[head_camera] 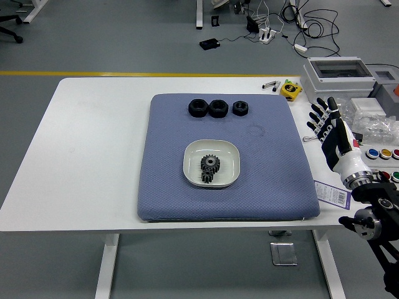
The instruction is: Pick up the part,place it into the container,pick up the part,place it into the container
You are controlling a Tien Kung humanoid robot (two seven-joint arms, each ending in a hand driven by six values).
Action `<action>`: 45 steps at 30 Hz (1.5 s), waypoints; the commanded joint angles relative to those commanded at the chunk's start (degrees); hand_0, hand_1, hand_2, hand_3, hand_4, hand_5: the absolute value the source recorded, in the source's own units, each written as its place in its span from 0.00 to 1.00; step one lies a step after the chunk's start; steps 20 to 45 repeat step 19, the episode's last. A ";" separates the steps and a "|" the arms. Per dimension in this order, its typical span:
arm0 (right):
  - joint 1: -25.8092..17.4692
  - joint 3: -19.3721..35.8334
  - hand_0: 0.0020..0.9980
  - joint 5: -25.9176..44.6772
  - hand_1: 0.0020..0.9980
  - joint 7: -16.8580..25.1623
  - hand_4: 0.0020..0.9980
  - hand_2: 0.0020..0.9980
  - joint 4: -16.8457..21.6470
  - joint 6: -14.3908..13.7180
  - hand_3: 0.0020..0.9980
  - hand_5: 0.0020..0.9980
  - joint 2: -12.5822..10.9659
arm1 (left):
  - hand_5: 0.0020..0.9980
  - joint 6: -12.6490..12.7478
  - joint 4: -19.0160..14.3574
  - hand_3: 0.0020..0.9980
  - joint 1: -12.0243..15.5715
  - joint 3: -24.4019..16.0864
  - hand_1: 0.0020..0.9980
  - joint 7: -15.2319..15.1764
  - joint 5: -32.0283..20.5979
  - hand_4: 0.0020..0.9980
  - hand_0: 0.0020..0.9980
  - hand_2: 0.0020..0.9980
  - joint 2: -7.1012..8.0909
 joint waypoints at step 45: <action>0.66 -0.51 0.76 -40.45 0.76 -12.07 1.00 0.75 0.21 3.50 0.78 1.00 -0.57 | 0.62 -0.06 -0.10 0.65 -0.33 0.25 0.61 0.02 0.16 0.65 0.56 0.75 0.17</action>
